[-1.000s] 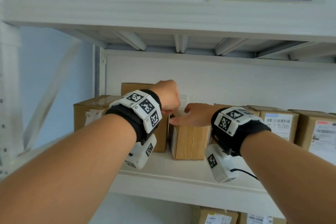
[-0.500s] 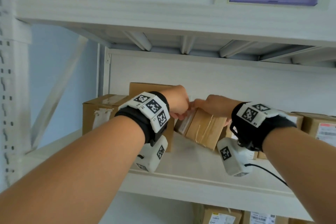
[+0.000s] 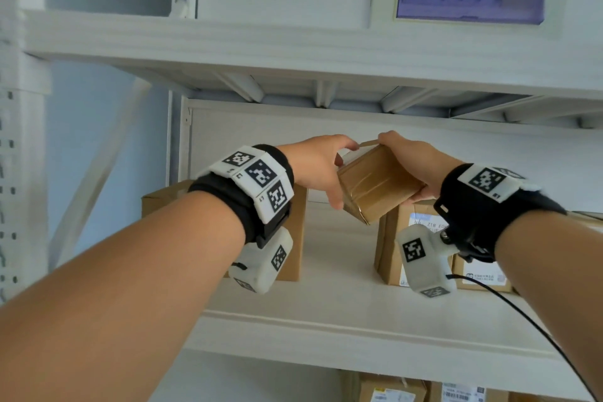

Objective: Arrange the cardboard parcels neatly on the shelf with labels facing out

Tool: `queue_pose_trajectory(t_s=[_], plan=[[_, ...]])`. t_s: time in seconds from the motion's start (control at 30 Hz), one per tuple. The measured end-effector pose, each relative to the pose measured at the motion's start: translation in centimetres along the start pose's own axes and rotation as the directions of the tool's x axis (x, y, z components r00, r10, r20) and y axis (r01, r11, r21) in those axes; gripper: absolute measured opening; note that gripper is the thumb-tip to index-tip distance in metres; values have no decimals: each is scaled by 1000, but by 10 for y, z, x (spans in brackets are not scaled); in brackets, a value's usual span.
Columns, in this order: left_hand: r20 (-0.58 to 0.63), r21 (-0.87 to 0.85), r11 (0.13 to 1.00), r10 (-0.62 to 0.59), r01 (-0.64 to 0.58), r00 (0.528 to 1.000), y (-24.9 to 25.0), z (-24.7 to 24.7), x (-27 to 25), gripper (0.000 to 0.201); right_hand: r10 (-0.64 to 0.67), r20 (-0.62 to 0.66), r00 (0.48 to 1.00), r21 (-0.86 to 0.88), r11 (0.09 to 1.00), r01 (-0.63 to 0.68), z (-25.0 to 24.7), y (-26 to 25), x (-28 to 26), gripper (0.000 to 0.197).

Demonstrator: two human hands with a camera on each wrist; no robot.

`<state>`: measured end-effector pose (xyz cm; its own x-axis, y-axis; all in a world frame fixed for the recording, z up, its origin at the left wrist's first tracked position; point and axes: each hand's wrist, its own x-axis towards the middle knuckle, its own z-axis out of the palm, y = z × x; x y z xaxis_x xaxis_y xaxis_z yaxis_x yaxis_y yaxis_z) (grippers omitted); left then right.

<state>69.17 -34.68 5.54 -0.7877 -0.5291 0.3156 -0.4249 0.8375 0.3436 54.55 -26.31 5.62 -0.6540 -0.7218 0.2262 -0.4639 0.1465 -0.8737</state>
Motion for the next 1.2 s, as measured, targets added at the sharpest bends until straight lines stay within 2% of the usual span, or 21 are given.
queue_pose_trajectory(t_s=[0.23,0.47,0.6,0.7,0.77,0.83,0.93,1.1,1.2], plan=[[-155,103,990,112,-96,982,11,15,12,124,54,15,998,234,971,-56,-14,4,0,29],[-278,178,974,185,-138,943,17,30,21,131,50,71,996,369,926,-73,-21,10,1,28],[-312,266,949,252,-171,916,17,33,25,123,55,114,992,404,910,-97,-24,13,6,31],[-376,248,951,272,-186,886,16,32,29,108,39,107,994,405,911,-79,-24,15,11,49],[-430,198,961,263,-194,864,17,28,32,101,6,84,996,417,908,-40,-24,16,15,54],[-466,148,970,242,-195,851,17,24,36,98,-35,88,995,409,913,-4,-25,19,19,48],[-494,73,983,183,-170,850,17,17,39,96,-67,119,991,364,931,19,-28,21,23,43],[-527,-43,990,91,-133,845,9,2,45,91,-129,136,982,320,944,80,-30,25,29,57],[-550,-129,987,10,-97,835,6,-1,47,90,-172,130,977,307,943,125,-32,25,30,53]])
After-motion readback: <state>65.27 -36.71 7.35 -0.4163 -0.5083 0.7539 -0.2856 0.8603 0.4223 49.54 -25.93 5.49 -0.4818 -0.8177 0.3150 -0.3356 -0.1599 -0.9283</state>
